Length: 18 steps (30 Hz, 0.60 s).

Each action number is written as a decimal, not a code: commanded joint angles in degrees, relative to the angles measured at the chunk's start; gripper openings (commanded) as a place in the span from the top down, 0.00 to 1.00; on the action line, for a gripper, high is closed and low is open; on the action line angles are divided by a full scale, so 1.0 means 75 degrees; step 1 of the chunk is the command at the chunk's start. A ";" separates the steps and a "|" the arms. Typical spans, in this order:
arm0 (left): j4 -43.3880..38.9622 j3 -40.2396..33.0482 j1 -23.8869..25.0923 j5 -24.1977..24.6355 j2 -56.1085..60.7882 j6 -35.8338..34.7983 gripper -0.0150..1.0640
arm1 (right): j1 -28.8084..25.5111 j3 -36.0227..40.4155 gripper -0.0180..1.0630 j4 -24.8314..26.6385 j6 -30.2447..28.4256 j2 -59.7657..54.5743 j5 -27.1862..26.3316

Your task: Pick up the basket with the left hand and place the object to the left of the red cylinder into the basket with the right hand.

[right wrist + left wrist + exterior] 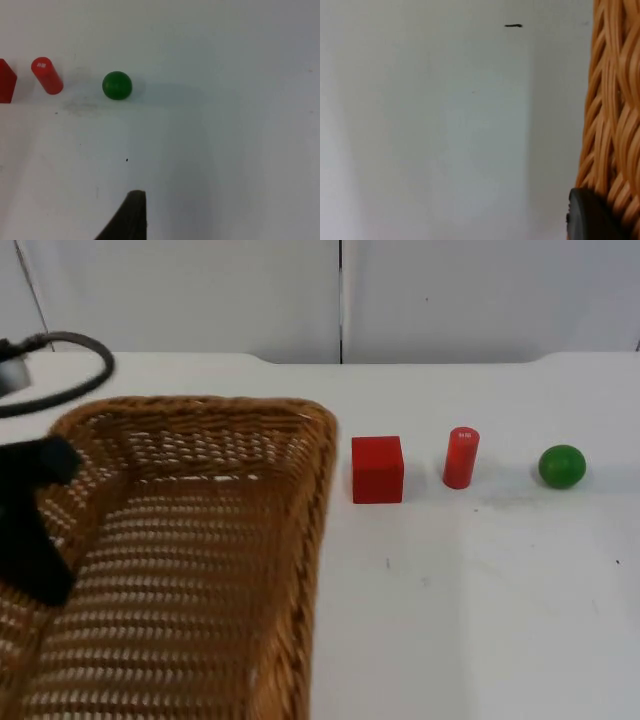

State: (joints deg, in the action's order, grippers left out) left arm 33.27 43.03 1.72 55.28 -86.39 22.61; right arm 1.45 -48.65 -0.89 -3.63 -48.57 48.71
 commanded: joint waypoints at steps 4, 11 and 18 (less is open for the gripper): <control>0.0009 0.0032 0.0764 0.0590 0.0324 -0.0022 0.99 | -0.0036 -0.0041 0.01 0.0017 -0.0062 0.0026 -0.0071; -0.0359 0.0032 0.0992 0.1016 0.0799 -0.0006 0.99 | -0.0036 -0.0041 0.01 0.0018 -0.0062 0.0026 -0.0211; -0.0685 0.0032 0.0851 0.1142 0.0924 -0.0033 0.99 | -0.0036 -0.0041 0.01 0.0018 -0.0062 0.0026 -0.0204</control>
State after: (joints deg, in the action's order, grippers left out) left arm 27.87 43.03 8.29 62.39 -80.12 22.39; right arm 1.45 -48.65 -0.89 -3.63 -48.57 47.97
